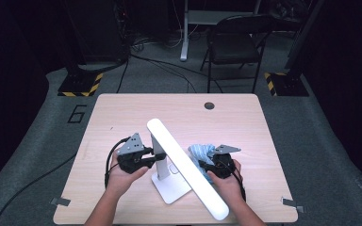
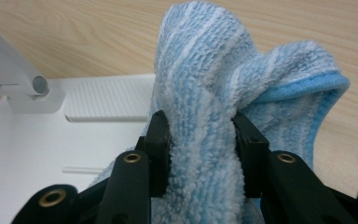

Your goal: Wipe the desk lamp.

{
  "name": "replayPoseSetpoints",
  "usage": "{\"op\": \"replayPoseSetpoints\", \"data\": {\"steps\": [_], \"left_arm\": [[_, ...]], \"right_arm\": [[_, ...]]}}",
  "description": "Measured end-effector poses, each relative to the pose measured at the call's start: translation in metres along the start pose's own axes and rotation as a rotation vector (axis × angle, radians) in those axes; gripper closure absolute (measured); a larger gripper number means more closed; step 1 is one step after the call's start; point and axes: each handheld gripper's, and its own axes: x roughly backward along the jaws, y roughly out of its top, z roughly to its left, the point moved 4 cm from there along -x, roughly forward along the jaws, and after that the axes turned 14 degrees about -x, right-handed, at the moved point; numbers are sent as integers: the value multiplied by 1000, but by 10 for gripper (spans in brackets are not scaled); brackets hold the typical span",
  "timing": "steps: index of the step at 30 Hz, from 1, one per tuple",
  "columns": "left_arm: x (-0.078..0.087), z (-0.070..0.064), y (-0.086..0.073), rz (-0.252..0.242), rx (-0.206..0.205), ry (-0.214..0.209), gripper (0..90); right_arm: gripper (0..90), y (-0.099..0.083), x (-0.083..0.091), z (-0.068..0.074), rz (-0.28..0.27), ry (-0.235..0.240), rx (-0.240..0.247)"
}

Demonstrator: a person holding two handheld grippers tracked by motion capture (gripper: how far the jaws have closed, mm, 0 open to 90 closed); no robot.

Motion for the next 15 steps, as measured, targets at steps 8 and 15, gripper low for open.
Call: {"op": "replayPoseSetpoints", "data": {"steps": [8, 15], "left_arm": [[-2, -1, 1, 0, -9, 27, 755], [-3, -3, 1, -2, -4, 12, 750]], "right_arm": [[640, 5, 0, 15, -7, 25, 21], [632, 12, -21, 48, 0, 61, 74]]}}
